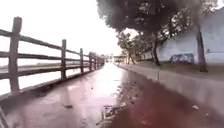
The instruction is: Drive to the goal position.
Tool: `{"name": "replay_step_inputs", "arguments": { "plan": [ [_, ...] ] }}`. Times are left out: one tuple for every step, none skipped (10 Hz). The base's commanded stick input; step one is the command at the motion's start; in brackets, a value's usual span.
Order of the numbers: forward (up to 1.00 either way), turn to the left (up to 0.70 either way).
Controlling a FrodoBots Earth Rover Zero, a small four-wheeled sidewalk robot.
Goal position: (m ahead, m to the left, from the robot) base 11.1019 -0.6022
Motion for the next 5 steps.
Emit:
{"name": "replay_step_inputs", "arguments": {
  "plan": [
    [1.00,0.00],
    [1.00,0.00],
    [1.00,0.00],
    [1.00,0.00],
    [1.00,0.00]
  ]
}}
